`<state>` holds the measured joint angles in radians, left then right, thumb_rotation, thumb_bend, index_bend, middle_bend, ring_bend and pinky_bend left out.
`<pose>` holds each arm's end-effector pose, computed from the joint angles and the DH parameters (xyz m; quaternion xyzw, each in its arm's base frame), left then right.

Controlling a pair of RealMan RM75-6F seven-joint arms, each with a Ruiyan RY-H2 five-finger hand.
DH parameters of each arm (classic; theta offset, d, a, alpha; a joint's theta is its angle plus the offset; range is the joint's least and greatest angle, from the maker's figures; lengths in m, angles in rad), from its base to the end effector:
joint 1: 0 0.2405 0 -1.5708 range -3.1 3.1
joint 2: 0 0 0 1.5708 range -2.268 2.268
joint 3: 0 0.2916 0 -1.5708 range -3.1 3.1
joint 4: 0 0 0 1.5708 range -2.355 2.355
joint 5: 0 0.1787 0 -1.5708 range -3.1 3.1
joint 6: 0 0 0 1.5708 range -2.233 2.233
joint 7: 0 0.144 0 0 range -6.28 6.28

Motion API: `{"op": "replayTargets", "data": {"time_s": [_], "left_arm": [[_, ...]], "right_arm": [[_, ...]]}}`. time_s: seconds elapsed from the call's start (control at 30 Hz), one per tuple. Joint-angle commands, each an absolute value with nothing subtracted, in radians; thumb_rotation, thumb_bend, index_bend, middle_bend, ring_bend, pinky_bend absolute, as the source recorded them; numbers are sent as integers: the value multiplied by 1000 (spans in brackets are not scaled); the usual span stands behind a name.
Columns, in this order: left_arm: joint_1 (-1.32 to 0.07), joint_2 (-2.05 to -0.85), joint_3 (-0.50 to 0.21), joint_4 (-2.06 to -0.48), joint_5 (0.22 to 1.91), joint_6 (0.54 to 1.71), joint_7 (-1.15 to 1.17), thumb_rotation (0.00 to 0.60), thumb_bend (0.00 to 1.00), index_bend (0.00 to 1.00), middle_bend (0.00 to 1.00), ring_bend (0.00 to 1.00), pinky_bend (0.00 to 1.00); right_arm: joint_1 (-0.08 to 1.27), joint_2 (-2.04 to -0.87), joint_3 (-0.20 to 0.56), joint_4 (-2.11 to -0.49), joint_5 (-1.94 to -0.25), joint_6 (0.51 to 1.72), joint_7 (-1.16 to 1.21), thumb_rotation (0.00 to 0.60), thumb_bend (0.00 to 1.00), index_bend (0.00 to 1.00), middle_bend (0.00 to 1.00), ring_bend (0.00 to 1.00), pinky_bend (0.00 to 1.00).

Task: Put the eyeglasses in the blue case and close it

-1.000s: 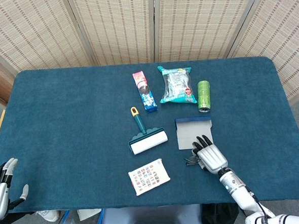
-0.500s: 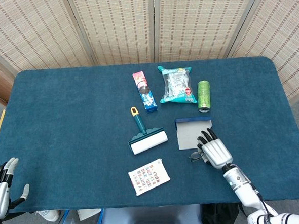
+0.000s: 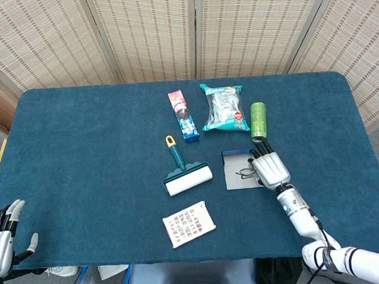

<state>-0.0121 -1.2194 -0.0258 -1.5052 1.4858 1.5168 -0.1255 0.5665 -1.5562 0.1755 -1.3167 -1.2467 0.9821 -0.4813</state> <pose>-0.3574 0.1523 0.1788 -0.5469 -0.4431 -0.4024 0.5853 -0.2521 -0.3427 0.0290 0.7552 -0.2995 0.2833 0.5096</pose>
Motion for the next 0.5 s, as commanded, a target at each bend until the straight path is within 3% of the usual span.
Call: {"op": "replayTargets", "data": {"time_s": [0.03, 0.17, 0.4, 0.5], "left_arm": [[-13, -1219, -25, -1506, 1485, 1514, -124, 600, 401, 0, 0, 0, 0], [-12, -1220, -25, -1506, 1484, 1514, -122, 600, 401, 0, 0, 0, 0], [-16, -1220, -24, -1505, 1485, 1508, -121, 600, 401, 0, 0, 0, 0], [-20, -1223, -25, -1504, 1485, 1501, -119, 600, 401, 0, 0, 0, 0]], "right_arm": [[600, -1601, 196, -1252, -1195, 949, -512, 600, 511, 571, 240, 80, 3], [612, -1635, 201, -1211, -1160, 941, -516, 600, 503, 541, 237, 80, 2], [608, -1655, 189, -1197, -1162, 976, -502, 600, 403, 193, 167, 80, 3], [608, -1655, 190, -1198, -1160, 984, -497, 600, 386, 105, 137, 80, 2]]}}
